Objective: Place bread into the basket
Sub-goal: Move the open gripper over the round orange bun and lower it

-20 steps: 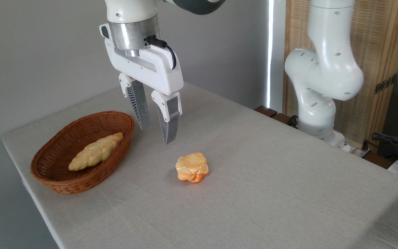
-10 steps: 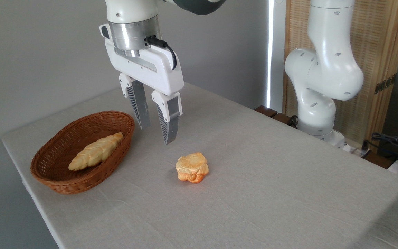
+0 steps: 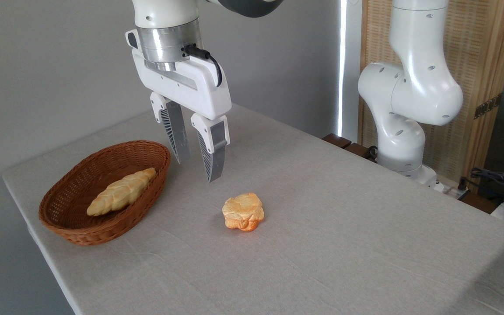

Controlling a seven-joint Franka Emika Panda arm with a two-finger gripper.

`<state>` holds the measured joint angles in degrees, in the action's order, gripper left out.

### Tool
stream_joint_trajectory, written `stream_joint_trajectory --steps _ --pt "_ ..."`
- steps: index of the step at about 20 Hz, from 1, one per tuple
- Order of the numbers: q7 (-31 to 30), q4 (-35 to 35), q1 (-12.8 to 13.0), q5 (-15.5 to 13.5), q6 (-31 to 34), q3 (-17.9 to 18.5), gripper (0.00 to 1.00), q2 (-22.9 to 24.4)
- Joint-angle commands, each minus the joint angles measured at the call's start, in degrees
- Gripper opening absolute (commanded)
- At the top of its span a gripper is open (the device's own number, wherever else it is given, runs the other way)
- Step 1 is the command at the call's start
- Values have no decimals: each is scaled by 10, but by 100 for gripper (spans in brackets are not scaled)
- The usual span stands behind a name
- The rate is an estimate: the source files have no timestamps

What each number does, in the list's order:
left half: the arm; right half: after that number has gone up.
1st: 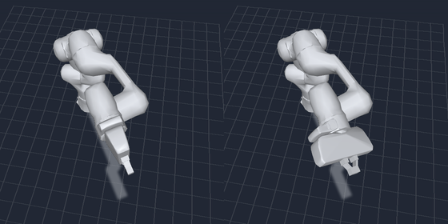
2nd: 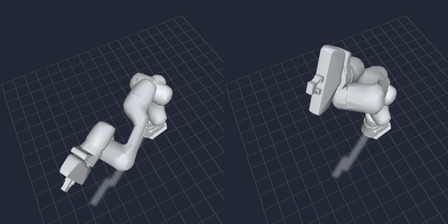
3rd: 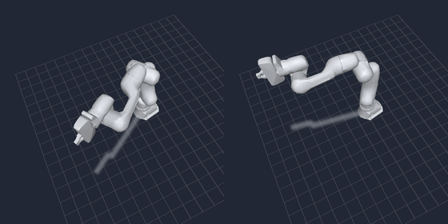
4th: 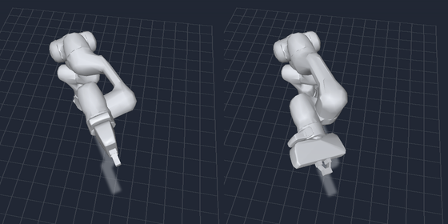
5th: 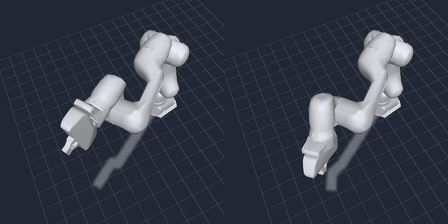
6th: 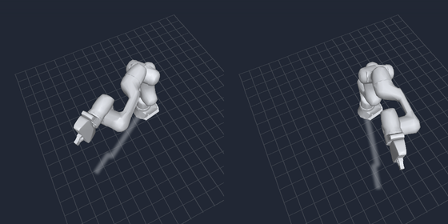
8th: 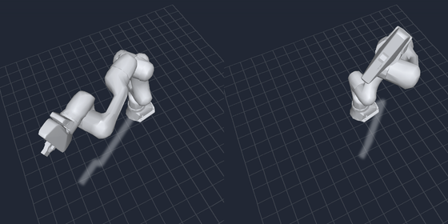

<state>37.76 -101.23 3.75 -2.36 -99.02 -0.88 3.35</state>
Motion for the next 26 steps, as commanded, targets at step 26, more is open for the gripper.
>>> stream_joint_trajectory --steps 26 --pt "36 -246 19 -3 -137 -12 100 53"
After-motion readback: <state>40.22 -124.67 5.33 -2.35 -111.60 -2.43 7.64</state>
